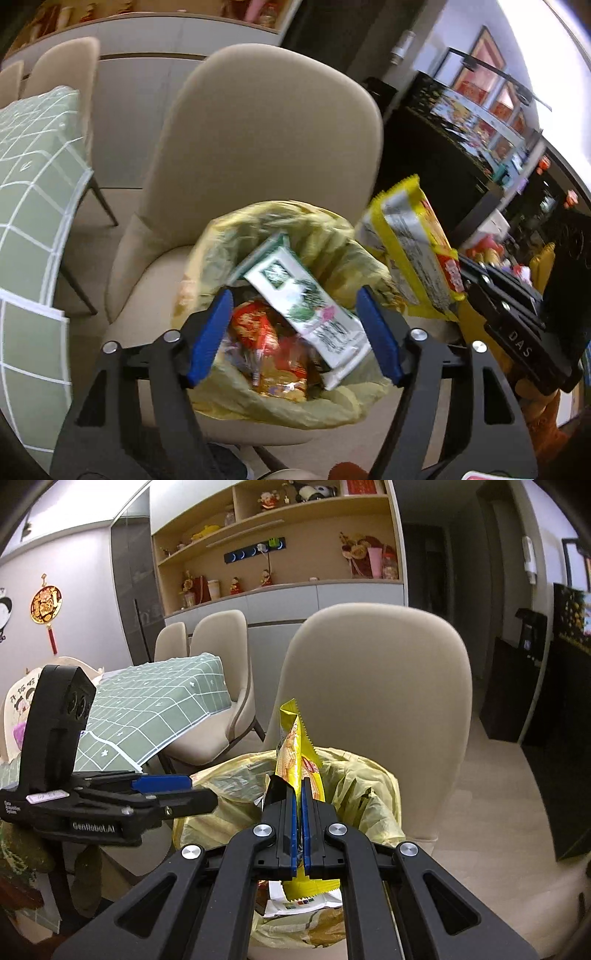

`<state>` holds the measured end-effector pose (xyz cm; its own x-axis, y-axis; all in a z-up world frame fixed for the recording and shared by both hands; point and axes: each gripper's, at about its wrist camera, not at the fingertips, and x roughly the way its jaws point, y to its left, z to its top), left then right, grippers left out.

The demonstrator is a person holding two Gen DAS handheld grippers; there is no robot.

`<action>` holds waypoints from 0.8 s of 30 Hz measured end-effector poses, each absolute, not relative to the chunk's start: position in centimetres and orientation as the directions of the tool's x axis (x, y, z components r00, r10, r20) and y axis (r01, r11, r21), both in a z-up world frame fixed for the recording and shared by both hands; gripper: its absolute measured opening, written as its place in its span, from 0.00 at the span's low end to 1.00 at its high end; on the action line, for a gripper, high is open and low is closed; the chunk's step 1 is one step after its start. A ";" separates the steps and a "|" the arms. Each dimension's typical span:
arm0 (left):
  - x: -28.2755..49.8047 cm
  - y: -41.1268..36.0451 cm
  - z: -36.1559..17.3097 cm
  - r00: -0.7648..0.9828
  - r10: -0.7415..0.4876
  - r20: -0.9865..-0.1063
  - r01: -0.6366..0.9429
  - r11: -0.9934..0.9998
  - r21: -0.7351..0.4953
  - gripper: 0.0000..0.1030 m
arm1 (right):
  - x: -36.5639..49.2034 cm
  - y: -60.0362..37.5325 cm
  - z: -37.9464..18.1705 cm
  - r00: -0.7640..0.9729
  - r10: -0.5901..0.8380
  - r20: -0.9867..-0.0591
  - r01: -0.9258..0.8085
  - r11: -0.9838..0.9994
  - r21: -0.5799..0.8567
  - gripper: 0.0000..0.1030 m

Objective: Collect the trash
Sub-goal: 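Carry the pink wrapper and yellow wafer pack to the bin and open both grippers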

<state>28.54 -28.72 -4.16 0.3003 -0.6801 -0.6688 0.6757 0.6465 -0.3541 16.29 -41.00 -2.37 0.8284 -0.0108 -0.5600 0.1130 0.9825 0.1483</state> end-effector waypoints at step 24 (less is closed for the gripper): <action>28.3 -18.0 -3.0 0.393 -0.629 -0.670 0.579 0.736 -0.351 0.72 | 23.5 -36.3 -11.1 0.585 0.028 -0.811 0.140 0.981 0.135 0.08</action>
<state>28.26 -17.98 -3.01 0.3930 -0.6294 -0.6703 0.5794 0.7356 -0.3510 23.51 -36.32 -11.08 0.5850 0.0282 -0.8106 0.1398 0.9809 0.1350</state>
